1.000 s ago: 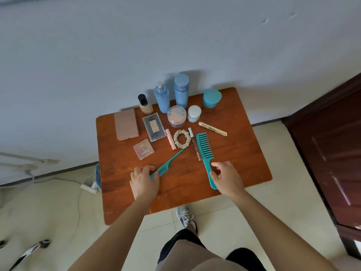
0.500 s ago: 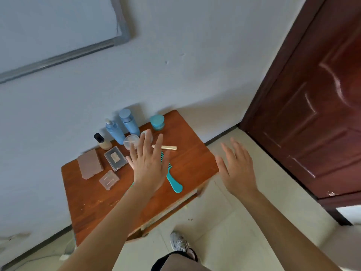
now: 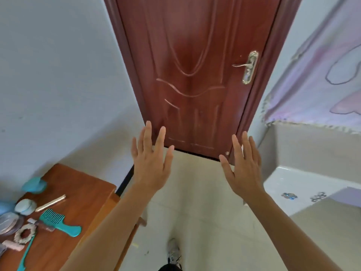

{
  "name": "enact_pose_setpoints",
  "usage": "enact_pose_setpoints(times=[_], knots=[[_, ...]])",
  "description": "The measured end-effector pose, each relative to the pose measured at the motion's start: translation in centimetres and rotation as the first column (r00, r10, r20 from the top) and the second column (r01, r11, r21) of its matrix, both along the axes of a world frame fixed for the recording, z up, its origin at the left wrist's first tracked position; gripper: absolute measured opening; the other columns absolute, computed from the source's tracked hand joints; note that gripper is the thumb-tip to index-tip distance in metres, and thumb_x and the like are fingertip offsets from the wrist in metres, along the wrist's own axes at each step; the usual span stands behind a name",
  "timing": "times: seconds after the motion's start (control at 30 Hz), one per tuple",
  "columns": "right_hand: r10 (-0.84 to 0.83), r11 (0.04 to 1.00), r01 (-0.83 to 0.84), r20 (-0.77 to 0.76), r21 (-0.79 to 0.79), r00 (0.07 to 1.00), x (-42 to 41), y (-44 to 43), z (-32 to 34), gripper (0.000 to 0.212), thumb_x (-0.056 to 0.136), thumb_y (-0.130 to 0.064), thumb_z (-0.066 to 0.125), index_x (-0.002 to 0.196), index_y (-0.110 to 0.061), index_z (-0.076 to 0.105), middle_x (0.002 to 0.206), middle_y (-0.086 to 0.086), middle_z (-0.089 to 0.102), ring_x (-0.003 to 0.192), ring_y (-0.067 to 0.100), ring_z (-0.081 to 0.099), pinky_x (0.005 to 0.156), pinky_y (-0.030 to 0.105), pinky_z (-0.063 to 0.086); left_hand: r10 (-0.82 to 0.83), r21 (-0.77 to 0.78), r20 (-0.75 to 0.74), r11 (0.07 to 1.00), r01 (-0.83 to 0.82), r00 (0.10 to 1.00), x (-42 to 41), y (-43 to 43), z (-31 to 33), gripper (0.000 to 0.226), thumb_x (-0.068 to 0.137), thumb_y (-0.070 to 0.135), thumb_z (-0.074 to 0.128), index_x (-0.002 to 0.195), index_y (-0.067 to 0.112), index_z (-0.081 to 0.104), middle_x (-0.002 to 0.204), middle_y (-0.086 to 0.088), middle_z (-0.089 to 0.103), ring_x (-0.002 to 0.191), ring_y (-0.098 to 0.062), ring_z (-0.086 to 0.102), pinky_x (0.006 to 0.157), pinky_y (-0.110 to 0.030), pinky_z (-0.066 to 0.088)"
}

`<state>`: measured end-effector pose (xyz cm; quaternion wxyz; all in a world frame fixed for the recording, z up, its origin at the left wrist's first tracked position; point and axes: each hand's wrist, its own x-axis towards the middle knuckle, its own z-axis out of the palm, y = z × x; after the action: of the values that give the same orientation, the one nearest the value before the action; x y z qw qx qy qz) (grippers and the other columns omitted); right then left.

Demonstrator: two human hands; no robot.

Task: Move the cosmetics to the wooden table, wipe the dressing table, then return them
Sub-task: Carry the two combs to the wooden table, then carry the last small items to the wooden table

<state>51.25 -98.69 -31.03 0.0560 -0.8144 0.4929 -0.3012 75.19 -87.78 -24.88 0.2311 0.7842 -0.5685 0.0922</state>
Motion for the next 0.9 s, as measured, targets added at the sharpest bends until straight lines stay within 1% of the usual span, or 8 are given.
enact_pose_setpoints(times=[0.13, 0.23, 0.37, 0.5, 0.6, 0.67, 0.73, 0.9], knots=[[-0.175, 0.984, 0.173, 0.068, 0.037, 0.982, -8.2, -2.4, 0.6, 0.069, 0.099, -0.053, 0.039, 0.157, -0.021, 0.02, 0.164, 0.01, 0.011, 0.152, 0.027, 0.005, 0.121, 0.048, 0.016, -0.206, -0.031, 0.036, 0.978, 0.207, 0.978, -7.3, -7.1, 0.6, 0.056, 0.1, 0.041, 0.037, 0.151, 0.017, 0.036, 0.162, -0.015, 0.015, 0.148, -0.033, 0.02, 0.117, -0.059, 0.016], [-0.312, 0.949, 0.307, 0.074, 0.075, 0.947, -14.2, -3.9, -0.2, 0.071, 0.097, -0.05, 0.046, 0.156, -0.016, 0.024, 0.164, 0.013, 0.01, 0.152, 0.031, 0.006, 0.121, 0.049, 0.017, -0.337, 0.017, 0.054, 0.942, 0.336, 0.94, -12.7, -12.6, -0.3, 0.057, 0.102, 0.045, 0.031, 0.152, 0.018, 0.032, 0.162, -0.015, 0.013, 0.148, -0.032, 0.017, 0.117, -0.058, 0.014], [-0.452, 0.888, 0.45, -0.001, 0.097, 0.892, -21.9, -6.6, -1.1, 0.071, 0.096, -0.048, 0.049, 0.155, -0.015, 0.027, 0.164, 0.014, 0.011, 0.151, 0.036, 0.011, 0.118, 0.053, 0.022, -0.499, 0.026, 0.056, 0.867, 0.498, 0.865, -20.6, -20.1, -1.8, 0.058, 0.102, 0.046, 0.03, 0.151, 0.016, 0.035, 0.161, -0.018, 0.016, 0.147, -0.033, 0.022, 0.115, -0.06, 0.017], [-0.59, 0.798, 0.596, -0.088, 0.091, 0.803, -28.8, -10.7, -0.6, 0.07, 0.097, -0.043, 0.056, 0.154, -0.015, 0.029, 0.164, 0.015, 0.012, 0.15, 0.037, 0.013, 0.116, 0.056, 0.025, -0.632, 0.015, 0.016, 0.775, 0.632, 0.775, -28.3, -27.5, -2.5, 0.058, 0.102, 0.045, 0.032, 0.15, 0.014, 0.036, 0.16, -0.021, 0.017, 0.146, -0.036, 0.023, 0.113, -0.062, 0.022], [-0.658, 0.739, 0.669, -0.131, 0.079, 0.742, -33.2, -13.8, 0.3, 0.071, 0.095, -0.041, 0.059, 0.155, -0.016, 0.029, 0.164, 0.015, 0.013, 0.15, 0.037, 0.012, 0.118, 0.054, 0.021, -0.724, -0.003, -0.017, 0.69, 0.724, 0.69, -33.9, -32.6, -2.6, 0.057, 0.102, 0.044, 0.034, 0.151, 0.015, 0.035, 0.162, -0.019, 0.014, 0.147, -0.034, 0.021, 0.115, -0.059, 0.02], [-0.707, 0.688, 0.721, -0.152, 0.08, 0.691, -36.0, -15.6, 0.9, 0.072, 0.095, -0.041, 0.059, 0.156, -0.019, 0.026, 0.164, 0.013, 0.011, 0.151, 0.035, 0.01, 0.119, 0.048, 0.014, -0.775, 0.001, -0.013, 0.631, 0.776, 0.631, -37.5, -35.6, -2.6, 0.057, 0.102, 0.043, 0.035, 0.151, 0.014, 0.036, 0.161, -0.02, 0.015, 0.147, -0.035, 0.023, 0.115, -0.059, 0.021], [-0.747, 0.633, 0.764, -0.16, 0.123, 0.645, -38.6, -16.9, 0.9, 0.073, 0.096, -0.041, 0.056, 0.157, -0.023, 0.021, 0.165, 0.01, 0.005, 0.152, 0.033, 0.004, 0.118, 0.044, 0.007, -0.81, 0.03, -0.02, 0.585, 0.811, 0.585, -41.0, -38.3, -3.0, 0.057, 0.102, 0.043, 0.034, 0.151, 0.013, 0.036, 0.161, -0.02, 0.016, 0.147, -0.036, 0.024, 0.115, -0.058, 0.022], [-0.801, 0.547, 0.807, -0.143, 0.222, 0.582, -44.9, -18.9, -0.6, 0.073, 0.096, -0.041, 0.055, 0.157, -0.023, 0.02, 0.165, 0.009, 0.002, 0.152, 0.03, 0.0, 0.12, 0.047, 0.011, -0.868, 0.142, -0.053, 0.483, 0.864, 0.494, -48.6, -43.3, -5.5, 0.059, 0.102, 0.047, 0.026, 0.152, 0.016, 0.033, 0.162, -0.017, 0.012, 0.148, -0.033, 0.019, 0.116, -0.058, 0.018]])
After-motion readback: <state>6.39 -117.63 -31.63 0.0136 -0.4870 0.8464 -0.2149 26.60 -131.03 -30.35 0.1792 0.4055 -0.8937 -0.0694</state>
